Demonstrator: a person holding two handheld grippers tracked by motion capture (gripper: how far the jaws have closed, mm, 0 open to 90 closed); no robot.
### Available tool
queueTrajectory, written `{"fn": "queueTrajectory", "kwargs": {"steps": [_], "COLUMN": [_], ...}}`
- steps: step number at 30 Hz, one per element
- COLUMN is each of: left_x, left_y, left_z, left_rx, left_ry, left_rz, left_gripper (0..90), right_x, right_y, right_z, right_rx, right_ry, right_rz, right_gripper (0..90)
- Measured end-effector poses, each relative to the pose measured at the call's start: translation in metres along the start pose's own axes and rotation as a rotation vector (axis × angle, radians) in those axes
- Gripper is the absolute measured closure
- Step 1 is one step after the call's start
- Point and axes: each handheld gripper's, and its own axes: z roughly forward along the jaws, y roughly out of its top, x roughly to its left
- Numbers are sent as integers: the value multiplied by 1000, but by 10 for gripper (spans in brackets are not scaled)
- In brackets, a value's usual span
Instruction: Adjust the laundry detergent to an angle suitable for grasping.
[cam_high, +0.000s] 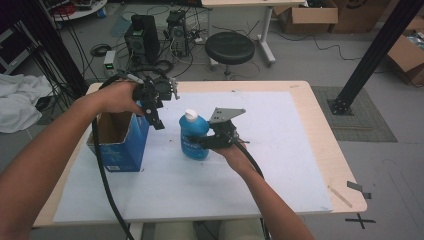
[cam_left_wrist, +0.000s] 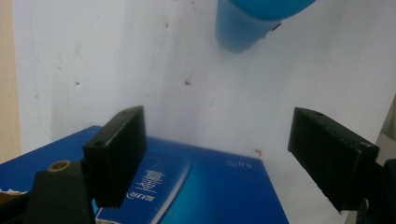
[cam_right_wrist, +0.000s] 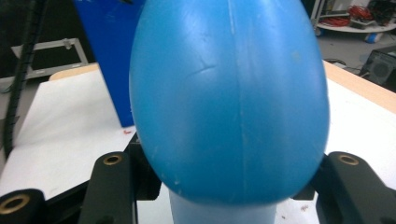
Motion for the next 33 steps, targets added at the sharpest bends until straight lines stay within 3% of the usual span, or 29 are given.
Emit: {"fn": "queueTrajectory", "kwargs": {"steps": [14,22,33], "left_x": [-4,-5,-6], "left_y": [1,2,3], "left_z": [-2,-1,1], "left_rx": [1,6,4], "left_ry": [7,6,4], "left_rz": [-3,-3,-4], "left_gripper": [204,204,204], "right_x": [0,0,4], "right_y": [5,3,-6], "right_z": [-42,-60,-61], "right_rx": [9,22,26], "right_ry": [78,188,266], "right_rz": [-64,-103,-116], "right_gripper": [429,429,429]}}
